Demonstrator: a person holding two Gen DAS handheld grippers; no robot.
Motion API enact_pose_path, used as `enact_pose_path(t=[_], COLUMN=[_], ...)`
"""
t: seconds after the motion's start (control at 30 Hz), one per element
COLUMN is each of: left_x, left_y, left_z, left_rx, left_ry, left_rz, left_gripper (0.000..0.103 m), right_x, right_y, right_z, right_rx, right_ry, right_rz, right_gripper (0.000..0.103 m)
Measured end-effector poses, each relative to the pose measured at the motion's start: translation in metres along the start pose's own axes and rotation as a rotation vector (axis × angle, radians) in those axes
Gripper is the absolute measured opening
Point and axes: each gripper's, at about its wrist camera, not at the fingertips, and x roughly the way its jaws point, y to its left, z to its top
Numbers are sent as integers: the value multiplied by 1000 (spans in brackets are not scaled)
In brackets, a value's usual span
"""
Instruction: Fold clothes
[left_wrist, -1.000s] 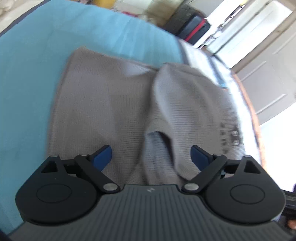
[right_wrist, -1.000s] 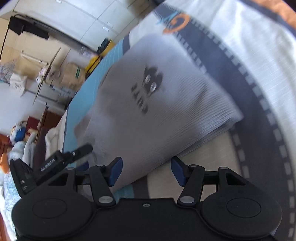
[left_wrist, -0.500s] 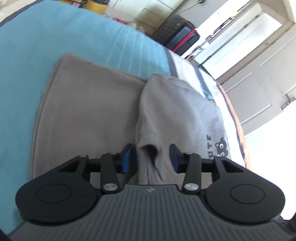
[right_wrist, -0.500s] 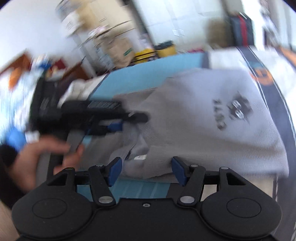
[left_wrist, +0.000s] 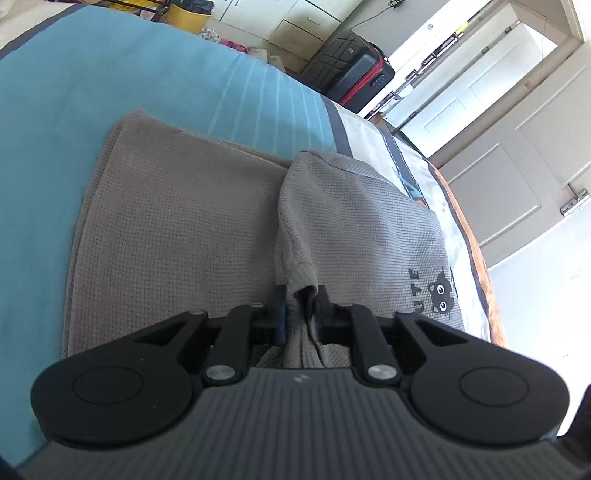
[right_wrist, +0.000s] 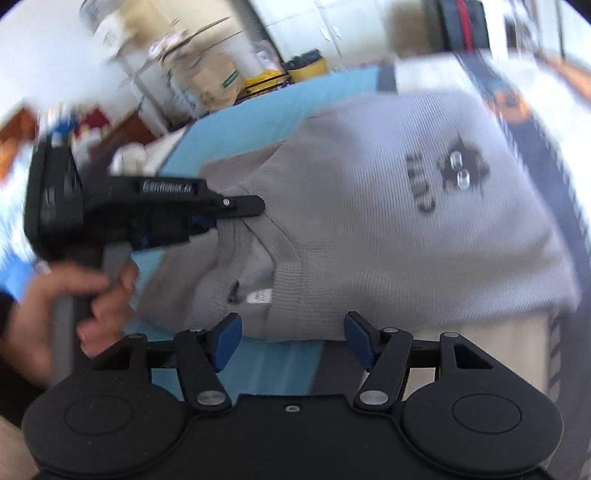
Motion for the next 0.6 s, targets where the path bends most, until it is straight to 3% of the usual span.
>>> enact_pose_path(t=[0.03,0.07,0.1,0.13,0.17,0.27,0.4,0.43,0.53,0.6], left_x=[4,9,12,12,13,0,-61,-72,-72,-50], left_y=[0,-1,-2,-3,-8,-23,-25,-22,8,37], left_z=[0,-1,-4,-7,-8,-8,-1,1,-2,-6], left_rx=[3,5,13,39,95,210,176,185,121,17], left_ry=[11,26,37,37,35,-14,-150,-149,-55,68], left_rz=[-4,-10,-17,-12,4,50,51,98,259,283], left_gripper=[42,51,50,38,6,7,7,7,8,9], right_x=[0,1,1,1,1,1,-20,-26,-34,-26], right_y=[-1,2,6,9,13,20,24,26,31,32], right_z=[0,0,-1,-1,-1,-2,-1,-1,-1,2], right_rx=[12,-18,-49,-79,-110,-201,-227,-233,-256,-275], right_ry=[-4,-14,-23,-33,-43,-80,-153,-173,-199,-171], right_rz=[22,12,2,-8,-18,-63,-54,-40,-30,-88], right_gripper=[67,67,67,67,67,67,67,67,75,77])
